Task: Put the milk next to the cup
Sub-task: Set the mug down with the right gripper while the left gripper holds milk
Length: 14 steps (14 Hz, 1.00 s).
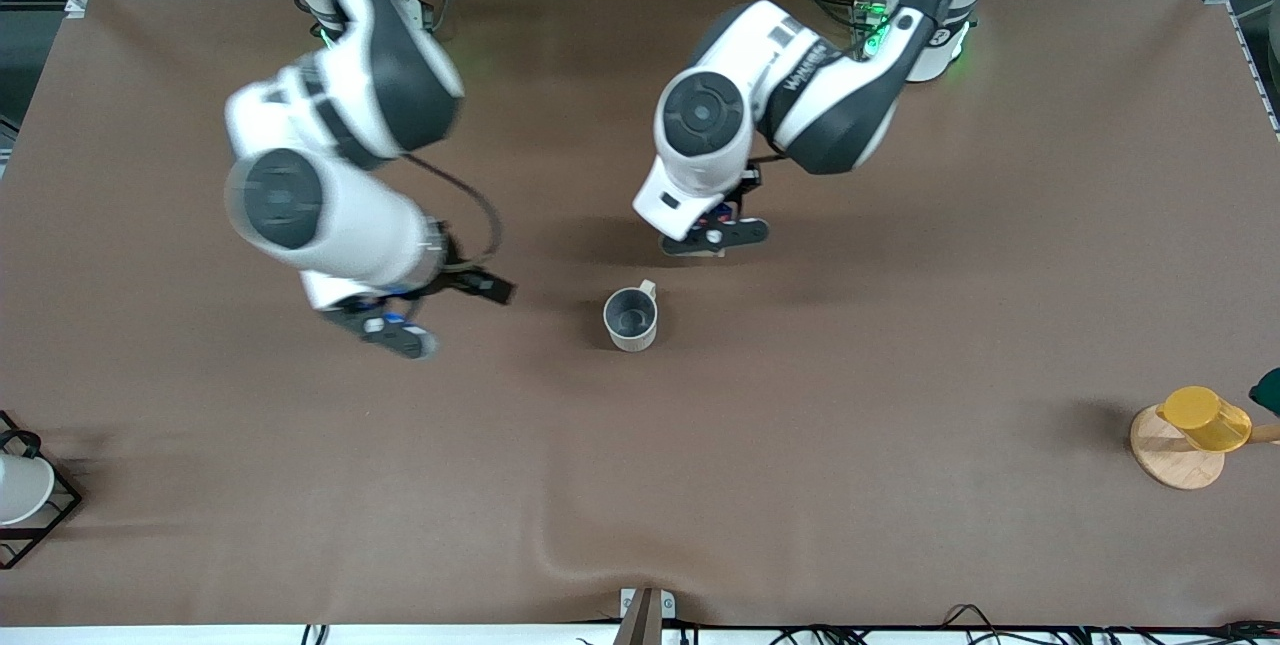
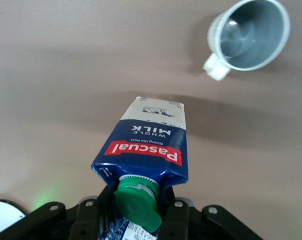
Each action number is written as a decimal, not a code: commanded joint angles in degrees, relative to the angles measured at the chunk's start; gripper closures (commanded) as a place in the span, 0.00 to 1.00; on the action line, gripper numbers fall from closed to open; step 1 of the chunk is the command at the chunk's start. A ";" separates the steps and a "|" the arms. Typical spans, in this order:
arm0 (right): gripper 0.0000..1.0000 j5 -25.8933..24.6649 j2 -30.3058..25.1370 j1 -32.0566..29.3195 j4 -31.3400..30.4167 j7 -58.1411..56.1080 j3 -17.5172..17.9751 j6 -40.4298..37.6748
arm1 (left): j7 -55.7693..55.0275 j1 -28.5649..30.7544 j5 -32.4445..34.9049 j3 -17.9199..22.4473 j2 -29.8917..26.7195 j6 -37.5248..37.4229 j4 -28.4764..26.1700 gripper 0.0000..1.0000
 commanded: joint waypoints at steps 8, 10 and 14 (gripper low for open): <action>0.00 -2.11 -5.67 -20.00 -1.81 -33.87 0.85 -7.06 | 0.05 -1.51 -1.37 -1.22 8.21 7.10 5.87 0.65; 0.00 -2.11 -6.29 -23.51 -2.77 -40.99 0.76 -6.71 | 0.75 -1.51 -1.37 -1.22 8.39 7.97 5.87 0.65; 0.00 -2.28 -12.34 -26.95 -7.78 -48.23 0.76 -5.74 | 2.06 -1.51 -1.28 -1.49 9.09 9.72 5.87 0.65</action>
